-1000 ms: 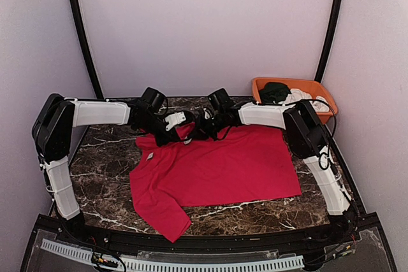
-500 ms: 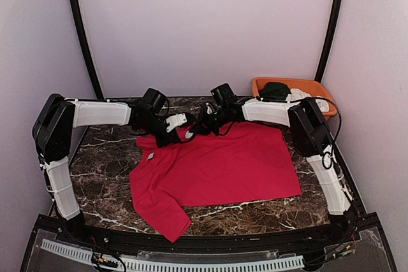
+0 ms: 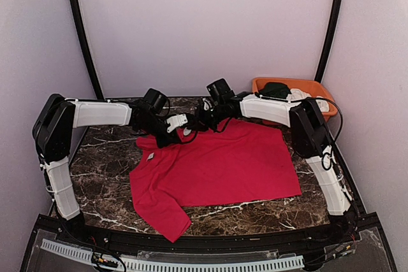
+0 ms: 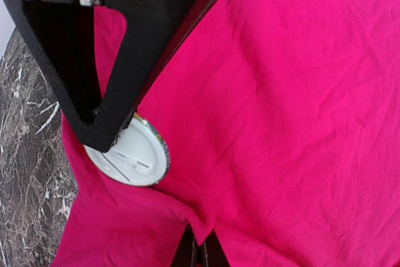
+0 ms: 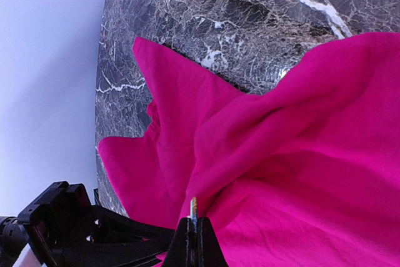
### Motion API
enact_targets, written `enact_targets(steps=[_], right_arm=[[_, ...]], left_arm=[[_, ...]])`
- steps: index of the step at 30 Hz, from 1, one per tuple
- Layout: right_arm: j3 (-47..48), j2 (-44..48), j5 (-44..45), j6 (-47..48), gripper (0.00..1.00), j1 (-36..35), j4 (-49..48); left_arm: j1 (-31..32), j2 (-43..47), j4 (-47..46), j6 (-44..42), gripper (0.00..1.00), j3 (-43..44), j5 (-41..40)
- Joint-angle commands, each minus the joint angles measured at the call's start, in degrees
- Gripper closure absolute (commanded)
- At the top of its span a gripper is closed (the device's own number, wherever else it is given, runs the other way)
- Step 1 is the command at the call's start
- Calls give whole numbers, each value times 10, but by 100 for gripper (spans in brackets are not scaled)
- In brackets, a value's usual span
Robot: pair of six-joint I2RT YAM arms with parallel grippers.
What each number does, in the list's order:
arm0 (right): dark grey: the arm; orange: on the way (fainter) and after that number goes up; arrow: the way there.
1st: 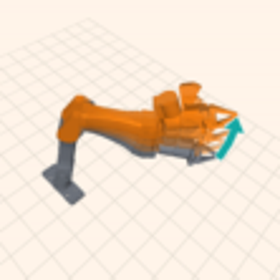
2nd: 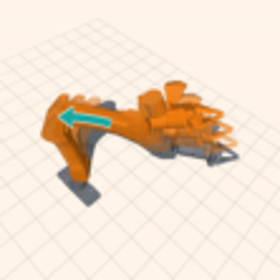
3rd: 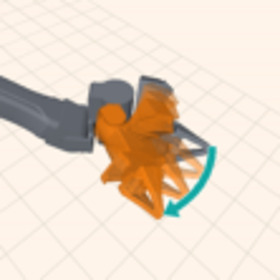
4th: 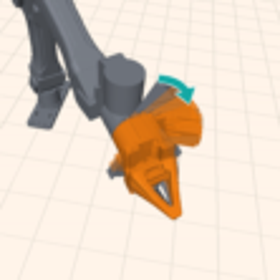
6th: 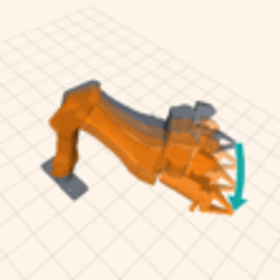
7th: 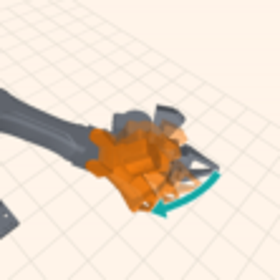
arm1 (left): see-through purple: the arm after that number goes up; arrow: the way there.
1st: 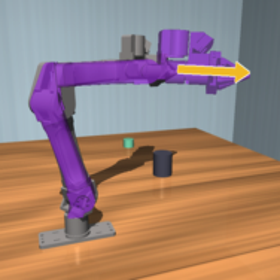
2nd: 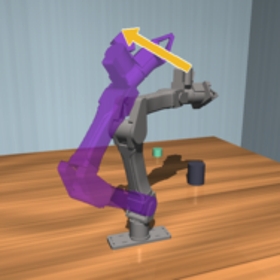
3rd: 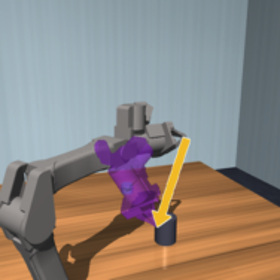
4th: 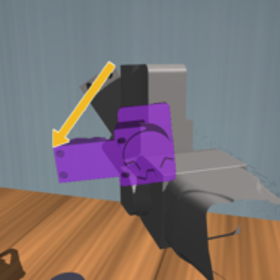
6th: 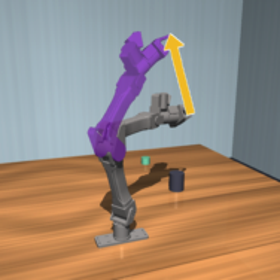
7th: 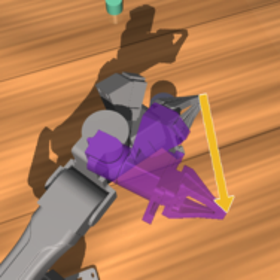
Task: Pin the brooch onto the clothing
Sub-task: Cross the brooch on the flattened clothing.
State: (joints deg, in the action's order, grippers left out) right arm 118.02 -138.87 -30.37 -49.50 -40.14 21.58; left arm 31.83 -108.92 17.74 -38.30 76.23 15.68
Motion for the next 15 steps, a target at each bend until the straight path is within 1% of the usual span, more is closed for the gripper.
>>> enact_targets(steps=[1,8,15], right_arm=[[30,-5,42,36,100,-13,42],[31,-5,68,59,100,-19,66],[17,-1,68,63,100,-20,64]], left_arm=[[5,7,17,-3,99,3,-2],[5,8,16,-3,99,3,-9],[5,11,5,0,99,-1,-20]])
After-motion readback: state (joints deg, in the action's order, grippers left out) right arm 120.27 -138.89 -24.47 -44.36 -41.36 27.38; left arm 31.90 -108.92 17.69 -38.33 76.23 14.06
